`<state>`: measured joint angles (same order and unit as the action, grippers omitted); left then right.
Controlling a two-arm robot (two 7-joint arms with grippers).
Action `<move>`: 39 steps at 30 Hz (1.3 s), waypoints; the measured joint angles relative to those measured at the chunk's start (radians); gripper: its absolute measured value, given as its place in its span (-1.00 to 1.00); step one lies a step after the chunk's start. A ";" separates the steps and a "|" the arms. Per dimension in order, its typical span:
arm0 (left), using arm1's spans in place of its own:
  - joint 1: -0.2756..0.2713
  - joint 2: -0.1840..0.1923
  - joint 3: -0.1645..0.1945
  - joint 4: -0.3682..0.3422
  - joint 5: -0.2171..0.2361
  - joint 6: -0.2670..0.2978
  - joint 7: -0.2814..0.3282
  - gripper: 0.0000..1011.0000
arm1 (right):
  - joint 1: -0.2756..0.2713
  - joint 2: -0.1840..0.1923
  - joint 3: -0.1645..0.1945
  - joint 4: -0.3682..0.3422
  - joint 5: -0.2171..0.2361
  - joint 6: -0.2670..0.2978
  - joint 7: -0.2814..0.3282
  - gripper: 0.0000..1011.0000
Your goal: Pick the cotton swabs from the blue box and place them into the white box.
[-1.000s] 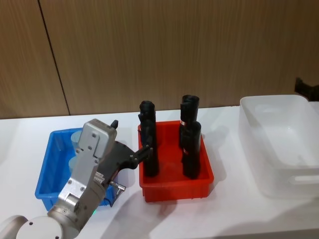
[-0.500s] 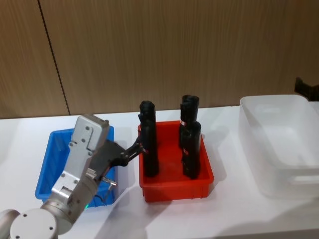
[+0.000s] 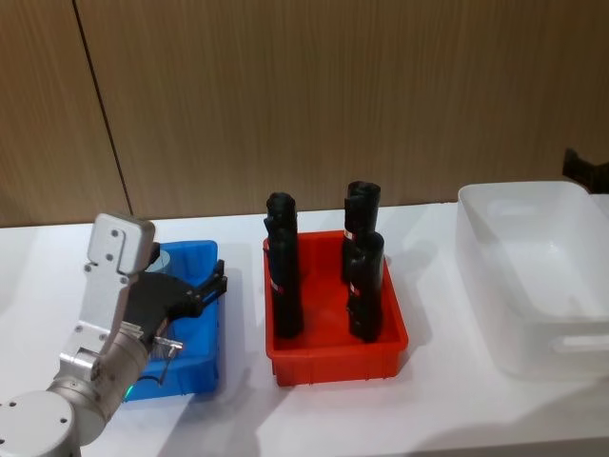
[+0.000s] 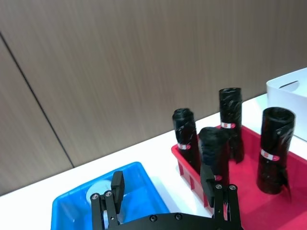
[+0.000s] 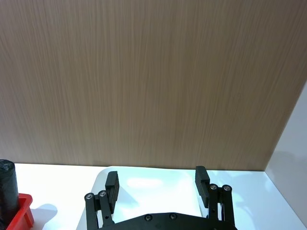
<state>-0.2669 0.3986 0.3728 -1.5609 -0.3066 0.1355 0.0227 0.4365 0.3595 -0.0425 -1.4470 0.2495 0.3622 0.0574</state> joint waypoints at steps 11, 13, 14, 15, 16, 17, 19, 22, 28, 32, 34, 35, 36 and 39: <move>-0.001 -0.001 -0.026 0.042 -0.095 0.019 0.011 0.98 | 0.000 0.000 0.000 0.000 0.000 0.000 0.000 0.98; -0.001 -0.003 -0.030 0.051 -0.115 0.020 0.011 0.98 | 0.000 0.000 0.000 0.000 0.000 0.000 0.000 0.98; -0.001 -0.003 -0.032 0.054 -0.121 0.020 0.011 0.98 | 0.000 0.000 0.000 0.000 0.000 0.000 0.000 0.98; -0.001 -0.003 -0.033 0.057 -0.127 0.021 0.011 0.98 | 0.000 0.000 0.000 0.000 0.000 0.000 0.000 0.98; -0.001 -0.003 -0.035 0.061 -0.132 0.021 0.011 0.98 | 0.000 0.000 0.000 0.000 0.000 0.000 0.000 0.98; -0.001 -0.004 -0.038 0.067 -0.142 0.022 0.011 0.98 | 0.000 0.000 0.000 0.000 0.000 0.000 0.000 0.98; -0.001 -0.004 -0.040 0.073 -0.151 0.023 0.011 0.98 | 0.000 0.000 0.000 0.000 0.000 0.000 0.000 0.98; -0.002 -0.004 -0.046 0.086 -0.168 0.027 0.012 0.98 | 0.000 0.000 0.000 0.000 0.000 0.000 0.000 0.98; -0.007 -0.003 -0.057 0.114 -0.188 0.040 0.012 0.98 | 0.000 0.000 0.000 0.000 0.000 0.000 0.000 0.98; -0.015 -0.003 -0.064 0.137 -0.195 0.051 0.012 0.98 | 0.000 0.000 0.000 0.000 0.000 0.000 0.000 0.98; -0.017 -0.004 -0.066 0.144 -0.196 0.055 0.010 0.98 | 0.000 0.000 0.000 0.000 0.000 0.000 0.000 0.98; -0.019 -0.004 -0.067 0.150 -0.197 0.058 0.009 0.98 | 0.000 0.000 0.000 0.000 0.000 0.000 0.000 0.98; -0.023 -0.005 -0.069 0.159 -0.197 0.061 0.006 0.98 | 0.000 0.000 0.000 0.000 0.000 0.000 0.000 0.98; -0.031 -0.007 -0.071 0.179 -0.197 0.069 -0.003 0.98 | 0.000 0.000 0.000 0.000 0.000 0.000 0.000 0.98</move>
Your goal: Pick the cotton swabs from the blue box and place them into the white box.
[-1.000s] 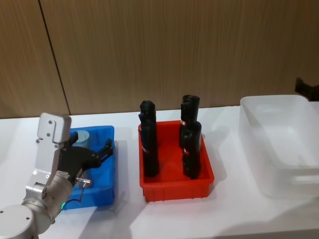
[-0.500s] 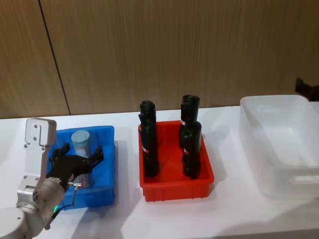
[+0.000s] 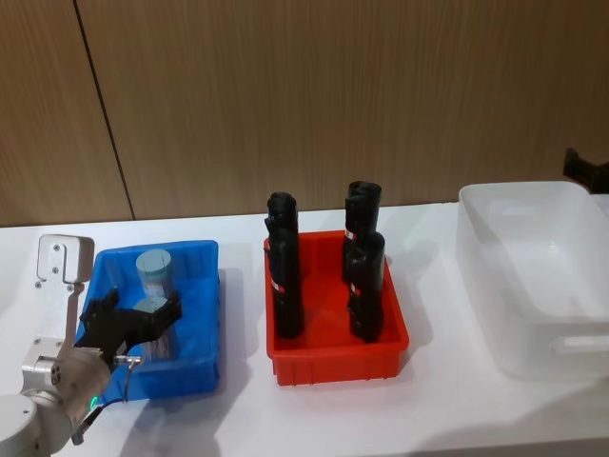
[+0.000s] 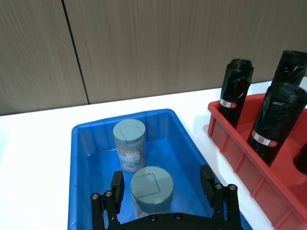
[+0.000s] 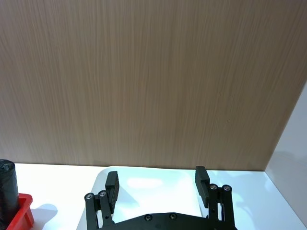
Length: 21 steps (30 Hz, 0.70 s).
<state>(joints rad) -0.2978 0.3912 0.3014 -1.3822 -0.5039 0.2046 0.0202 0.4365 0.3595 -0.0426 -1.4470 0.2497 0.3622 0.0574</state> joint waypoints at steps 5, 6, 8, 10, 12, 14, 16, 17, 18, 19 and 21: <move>-0.014 -0.004 -0.003 0.030 0.002 0.009 -0.012 0.98 | 0.000 0.000 0.000 0.000 0.000 0.000 0.000 0.98; -0.016 -0.005 -0.004 0.036 0.003 0.010 -0.014 0.98 | 0.000 0.000 0.000 0.000 0.000 0.000 0.000 0.98; -0.024 -0.007 -0.006 0.052 0.005 0.012 -0.021 0.98 | 0.000 0.000 0.000 0.000 0.000 0.000 0.000 0.98; -0.028 -0.009 -0.006 0.062 0.006 0.013 -0.027 0.98 | 0.000 0.000 0.000 0.000 0.000 0.000 0.000 0.98; -0.035 -0.011 -0.008 0.076 0.008 0.014 -0.034 0.98 | 0.000 0.000 0.000 0.000 0.000 0.000 0.000 0.98; -0.042 -0.014 -0.009 0.094 0.010 0.015 -0.043 0.98 | 0.000 0.000 0.000 0.000 0.000 0.000 0.000 0.98; -0.047 -0.016 -0.009 0.104 0.011 0.015 -0.049 0.98 | 0.000 0.000 0.000 0.000 0.000 0.000 0.000 0.98; -0.052 -0.018 -0.010 0.114 0.012 0.015 -0.055 0.98 | 0.000 0.000 0.000 0.000 0.000 0.000 0.000 0.98; -0.054 -0.019 -0.010 0.119 0.013 0.014 -0.058 0.98 | 0.000 0.000 0.000 0.000 0.000 0.000 0.000 0.98; -0.057 -0.020 -0.010 0.124 0.014 0.014 -0.062 0.98 | 0.000 0.000 0.000 0.000 0.000 0.000 0.000 0.98; -0.065 -0.023 -0.011 0.140 0.017 0.012 -0.074 0.98 | 0.000 0.000 0.000 0.000 0.000 0.000 0.000 0.98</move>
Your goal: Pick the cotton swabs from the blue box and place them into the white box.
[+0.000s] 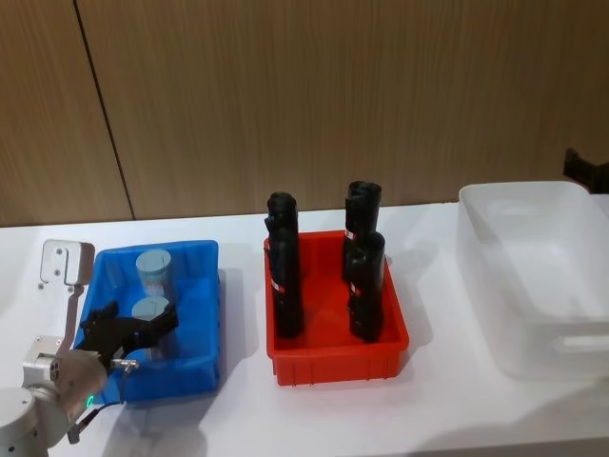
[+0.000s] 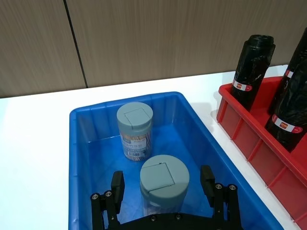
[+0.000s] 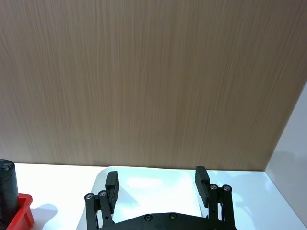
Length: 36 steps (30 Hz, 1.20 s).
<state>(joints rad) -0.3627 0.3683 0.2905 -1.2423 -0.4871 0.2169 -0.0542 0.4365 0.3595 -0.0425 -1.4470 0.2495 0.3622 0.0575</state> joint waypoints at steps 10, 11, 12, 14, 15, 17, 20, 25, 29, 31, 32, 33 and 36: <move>-0.035 -0.014 -0.001 0.064 0.014 -0.011 -0.051 0.98 | 0.000 0.000 0.000 0.000 0.000 0.000 0.000 0.98; -0.038 -0.015 -0.001 0.070 0.016 -0.012 -0.054 0.98 | 0.000 0.000 0.000 0.000 0.000 0.000 0.000 0.98; -0.043 -0.017 0.000 0.078 0.018 -0.013 -0.061 0.96 | 0.000 0.000 0.000 0.000 0.000 0.000 0.000 0.98; -0.047 -0.019 0.000 0.086 0.021 -0.014 -0.069 0.88 | 0.000 0.000 0.000 0.000 0.000 0.000 0.000 0.98; -0.052 -0.020 0.000 0.093 0.023 -0.014 -0.075 0.83 | 0.000 0.000 0.000 0.000 0.000 0.000 0.000 0.98; -0.059 -0.024 0.001 0.105 0.027 -0.014 -0.085 0.75 | 0.000 0.000 0.000 0.000 0.000 0.000 0.000 0.98; -0.065 -0.026 0.002 0.116 0.029 -0.014 -0.091 0.61 | 0.000 0.000 0.000 0.000 0.000 0.000 0.000 0.98; -0.075 -0.032 0.002 0.134 0.030 -0.014 -0.104 0.32 | 0.000 0.000 0.000 0.000 0.000 0.000 0.000 0.98; -0.079 -0.035 0.003 0.142 0.029 -0.014 -0.108 0.31 | 0.000 0.000 0.000 0.000 0.000 0.000 0.000 0.98; -0.080 -0.035 0.003 0.142 0.027 -0.013 -0.109 0.31 | 0.000 0.000 0.000 0.000 0.000 0.000 0.000 0.98; -0.080 -0.036 0.003 0.142 0.027 -0.013 -0.109 0.31 | 0.000 0.000 0.000 0.000 0.000 0.000 0.000 0.98; -0.080 -0.036 0.002 0.142 0.027 -0.012 -0.109 0.31 | 0.000 0.000 0.000 0.000 0.000 0.000 0.000 0.98; -0.076 -0.034 0.002 0.131 0.028 -0.006 -0.107 0.31 | 0.000 0.000 0.000 0.000 0.000 0.000 0.000 0.98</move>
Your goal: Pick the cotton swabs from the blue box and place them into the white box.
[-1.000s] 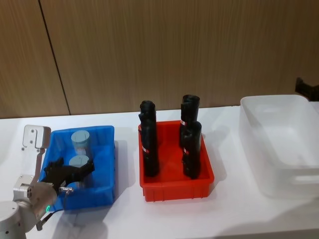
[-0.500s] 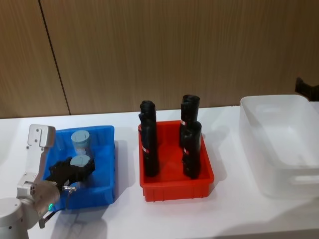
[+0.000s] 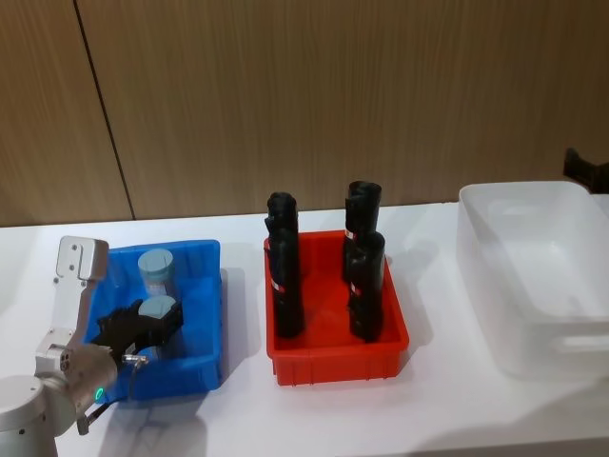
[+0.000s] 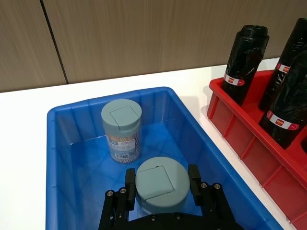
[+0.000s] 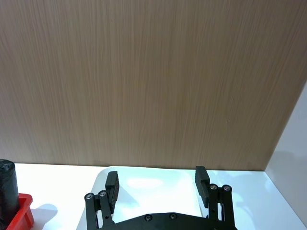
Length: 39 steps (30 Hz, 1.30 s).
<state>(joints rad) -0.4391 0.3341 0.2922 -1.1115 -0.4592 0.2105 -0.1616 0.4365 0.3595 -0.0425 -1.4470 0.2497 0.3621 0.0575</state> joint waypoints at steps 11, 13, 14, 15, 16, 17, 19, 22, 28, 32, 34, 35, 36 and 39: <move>0.018 0.020 -0.007 -0.112 0.042 0.021 0.002 0.31 | 0.000 0.000 0.000 0.000 0.000 0.000 0.000 0.98; 0.019 0.024 -0.009 -0.133 0.051 0.025 -0.003 0.31 | 0.000 0.000 0.000 0.000 0.000 0.000 0.000 0.98; 0.021 0.028 -0.010 -0.155 0.062 0.030 -0.012 0.31 | 0.000 0.000 0.000 0.000 0.000 0.000 0.000 0.98; 0.021 0.031 -0.011 -0.170 0.066 0.033 -0.016 0.31 | 0.000 0.000 0.000 0.000 0.000 0.000 0.000 0.98; 0.021 0.032 -0.011 -0.180 0.070 0.035 -0.020 0.31 | 0.000 0.000 0.000 0.000 0.000 0.000 0.000 0.98; 0.021 0.035 -0.012 -0.198 0.077 0.039 -0.030 0.31 | 0.000 0.000 0.000 0.000 0.000 0.000 0.000 0.98; 0.021 0.039 -0.014 -0.221 0.085 0.044 -0.042 0.31 | 0.000 0.000 0.000 0.000 0.000 0.000 0.000 0.98; 0.020 0.045 -0.015 -0.260 0.097 0.051 -0.068 0.31 | 0.000 0.000 0.000 0.000 0.000 0.000 0.000 0.98; 0.009 0.051 -0.016 -0.317 0.111 0.059 -0.131 0.31 | 0.000 0.000 0.000 0.000 0.000 0.000 0.000 0.98; -0.003 0.051 -0.015 -0.343 0.114 0.060 -0.184 0.31 | 0.000 0.000 0.000 0.000 0.000 0.000 0.000 0.98; -0.007 0.051 -0.014 -0.349 0.114 0.061 -0.203 0.31 | 0.000 0.000 0.000 0.000 0.000 0.000 0.000 0.98; -0.010 0.050 -0.014 -0.352 0.114 0.061 -0.212 0.31 | 0.000 0.000 0.000 0.000 0.000 0.000 0.000 0.98; -0.015 0.049 -0.013 -0.356 0.114 0.061 -0.233 0.31 | 0.000 0.000 0.000 0.000 0.000 0.000 0.000 0.98; -0.023 0.047 -0.011 -0.360 0.114 0.060 -0.262 0.31 | 0.000 0.000 0.000 0.000 0.000 0.000 0.000 0.98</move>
<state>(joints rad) -0.4619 0.3808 0.2817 -1.4717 -0.3450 0.2705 -0.4236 0.4365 0.3595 -0.0425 -1.4470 0.2495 0.3622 0.0574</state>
